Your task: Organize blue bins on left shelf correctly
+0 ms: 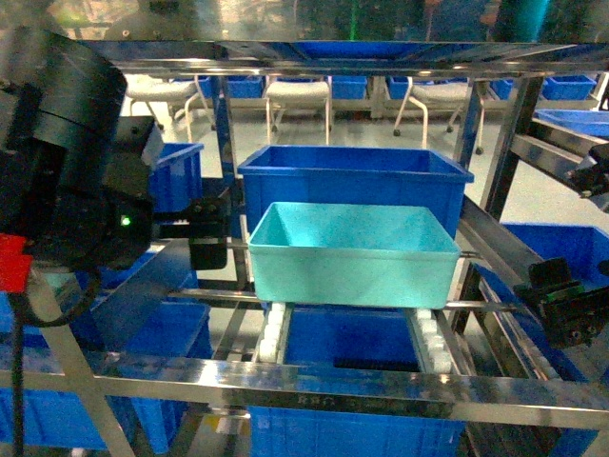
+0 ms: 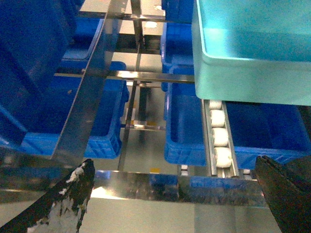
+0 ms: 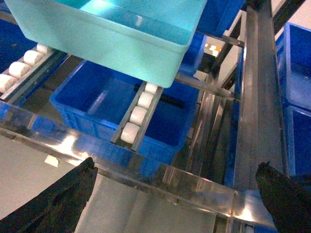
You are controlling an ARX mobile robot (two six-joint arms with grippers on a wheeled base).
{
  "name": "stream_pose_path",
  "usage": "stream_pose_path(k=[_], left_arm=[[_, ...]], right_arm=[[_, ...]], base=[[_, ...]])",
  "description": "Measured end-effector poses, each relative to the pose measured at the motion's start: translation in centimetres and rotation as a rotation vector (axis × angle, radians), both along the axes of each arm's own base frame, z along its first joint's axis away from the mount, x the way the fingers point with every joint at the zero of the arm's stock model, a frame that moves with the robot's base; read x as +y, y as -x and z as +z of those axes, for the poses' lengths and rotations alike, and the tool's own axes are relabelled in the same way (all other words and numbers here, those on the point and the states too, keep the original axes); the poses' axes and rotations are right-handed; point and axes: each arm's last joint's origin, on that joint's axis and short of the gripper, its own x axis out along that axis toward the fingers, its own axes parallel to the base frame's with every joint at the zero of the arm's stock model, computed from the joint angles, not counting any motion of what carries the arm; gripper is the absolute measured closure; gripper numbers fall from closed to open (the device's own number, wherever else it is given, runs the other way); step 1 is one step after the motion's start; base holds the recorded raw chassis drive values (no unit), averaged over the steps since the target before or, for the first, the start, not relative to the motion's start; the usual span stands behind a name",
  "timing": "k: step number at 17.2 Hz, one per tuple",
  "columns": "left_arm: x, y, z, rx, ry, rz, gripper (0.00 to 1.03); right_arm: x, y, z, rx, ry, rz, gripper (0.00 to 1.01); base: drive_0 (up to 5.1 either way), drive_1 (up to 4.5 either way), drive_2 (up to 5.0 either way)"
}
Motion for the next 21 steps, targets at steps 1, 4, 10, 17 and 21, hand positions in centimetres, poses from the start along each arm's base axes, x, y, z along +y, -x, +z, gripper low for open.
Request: stream_pose_path(k=[1,4,10,17,21], left_arm=[[0.5,1.3,0.8,-0.004,-0.004,0.002,0.05],[1.1,5.0,2.6,-0.018,-0.025,0.017,0.05],[2.2,8.6,4.0,-0.036,-0.033,0.08,0.05],[3.0,11.4,5.5,-0.088,-0.035,0.158,0.05],[3.2,10.7,6.0,-0.113,-0.019,0.15,0.05]], right_arm=[[-0.3,1.1,0.5,-0.004,0.003,-0.005,0.03],[-1.2,3.8,2.5,-0.032,0.027,-0.02,0.03],[-1.4,6.3,4.3,-0.053,0.039,-0.037,0.03],[-1.6,8.3,6.2,-0.115,0.067,-0.103,0.03],[-1.1,8.0,6.8,-0.187,0.084,-0.129,0.03]], base=[[0.0,0.0,0.0],[0.0,0.0,0.0],[0.0,0.0,0.0],[0.0,0.0,0.0],[0.0,0.0,0.0]])
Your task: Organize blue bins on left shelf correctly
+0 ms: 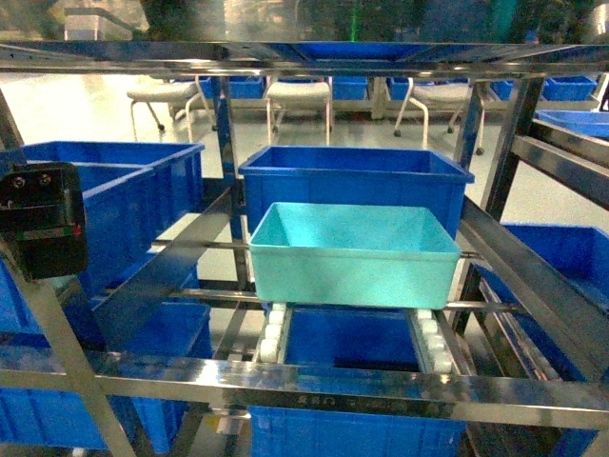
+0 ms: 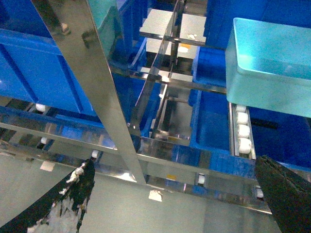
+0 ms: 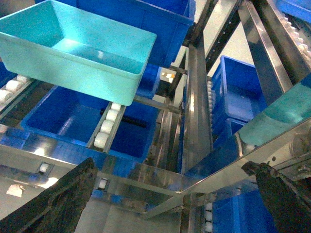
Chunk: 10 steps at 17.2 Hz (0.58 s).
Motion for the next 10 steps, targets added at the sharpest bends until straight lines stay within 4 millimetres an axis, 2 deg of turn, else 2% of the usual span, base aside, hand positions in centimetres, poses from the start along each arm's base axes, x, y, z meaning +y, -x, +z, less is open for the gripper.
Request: stream_pose_path(k=[3,4,5,10], left_arm=[[0.0,0.0,0.0,0.0,0.001,-0.002,0.05],[0.1,-0.5,-0.4,-0.145,0.026,-0.053,0.11],[0.2,-0.4,-0.7,-0.219,0.03,-0.097,0.16],[1.2,1.9,-2.7,-0.343,-0.01,-0.158,0.32]], right_arm=[[0.0,0.0,0.0,0.0,0.001,-0.002,0.03],[-0.5,-0.1,-0.6,-0.179,-0.064,-0.028,0.12],[-0.7,0.2,-1.0,-0.231,-0.095,-0.051,0.18],[-1.0,2.6,-2.4,-0.329,-0.16,-0.078,0.34]], base=[[0.0,0.0,0.0],[0.0,0.0,0.0],[0.0,0.0,0.0],[0.0,0.0,0.0]])
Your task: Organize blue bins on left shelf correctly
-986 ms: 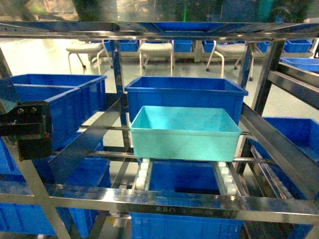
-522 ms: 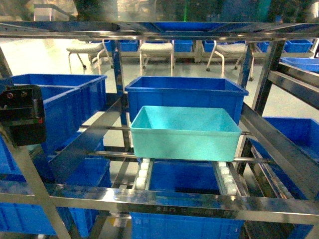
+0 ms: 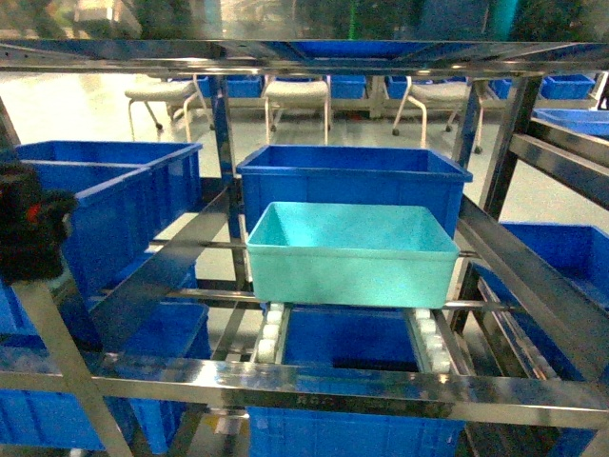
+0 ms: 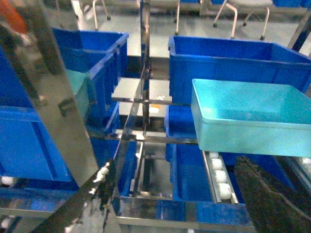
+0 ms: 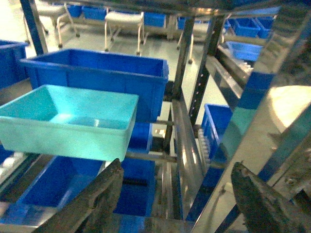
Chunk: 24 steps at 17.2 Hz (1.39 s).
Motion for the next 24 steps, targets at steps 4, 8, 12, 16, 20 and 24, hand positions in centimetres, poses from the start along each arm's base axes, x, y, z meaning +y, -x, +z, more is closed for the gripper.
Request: stream_pose_path(k=[4,8,12,16,20,24], left_arm=[[1.4,3.6,2.3,-0.265,-0.019,-0.013,0.78],[3.0,6.7,0.3,-0.222,-0.025,-0.018,1.01],[3.1,8.7,0.4,-0.227,-0.025,-0.019,1.01],[3.1,10.2,1.0,-0.246,-0.025,-0.018,1.01],[3.1,10.7,1.2,-0.253,-0.025,-0.018,1.01],[3.1,11.5,1.3,-0.257,-0.025,-0.018,1.01]], right_arm=[[0.0,2.9,1.2,-0.138,-0.043,-0.001,0.81],[0.0,5.6,0.2,-0.138,-0.046,-0.001,0.99],[0.0,7.5,0.2,-0.132,-0.046,-0.001,0.99],[0.0,8.8,0.7,-0.15,-0.046,-0.001,0.99],[0.0,9.3,0.8,-0.153,-0.046,0.0,0.99],[0.0,9.9,0.9,-0.156,-0.046,-0.001,0.99]], base=[[0.0,0.0,0.0],[0.0,0.0,0.0],[0.0,0.0,0.0],[0.0,0.0,0.0],[0.0,0.0,0.0],[0.0,0.0,0.0]])
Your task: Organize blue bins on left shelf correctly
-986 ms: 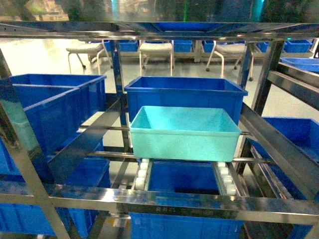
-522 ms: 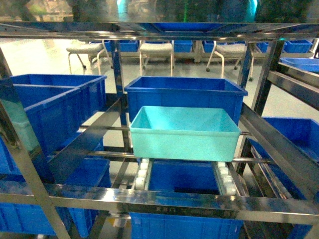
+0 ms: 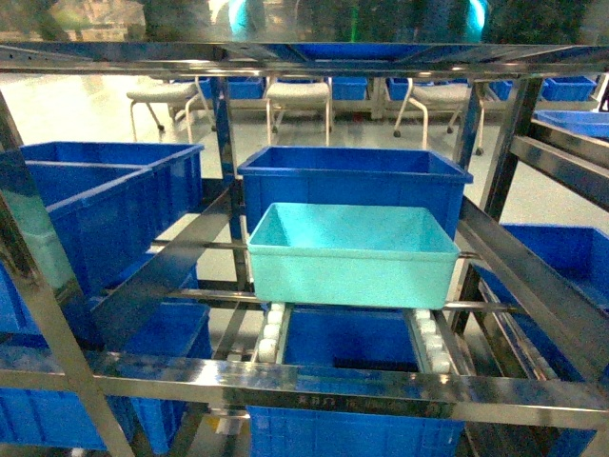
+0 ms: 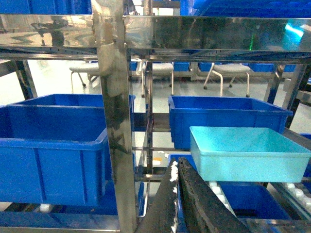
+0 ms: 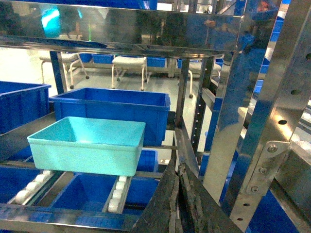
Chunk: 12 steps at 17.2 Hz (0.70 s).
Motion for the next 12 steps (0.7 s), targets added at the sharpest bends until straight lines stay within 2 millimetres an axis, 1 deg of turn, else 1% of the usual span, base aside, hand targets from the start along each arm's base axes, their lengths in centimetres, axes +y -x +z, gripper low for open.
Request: stream_pose_path(k=[5,6,7,8,12], left_arm=[[0.0,1.1,0.0,-0.002,0.0,0.0,1.01],[0.0,1.3,0.0,-0.002,0.0,0.0,1.01],[0.0,1.7,-0.2,0.018,0.0,0.001,1.01],[0.0,2.4,-0.3,-0.001,0.0,0.003,1.01],[0.0,2.4,-0.4,0.016,0.0,0.0,1.01]], right_arm=[[0.0,1.0,0.0,-0.003,0.0,0.0,0.99],[0.0,1.4,-0.2,0.017,0.0,0.0,0.99],[0.0,2.2,-0.3,0.0,0.0,0.001,0.99],[0.0,2.1,-0.4,0.016,0.0,-0.001,0.99],[0.0,2.1,-0.4,0.008,0.0,0.001,0.99]], base=[[0.0,0.0,0.0],[0.0,0.0,0.0],[0.0,0.0,0.0],[0.0,0.0,0.0],[0.0,0.0,0.0]])
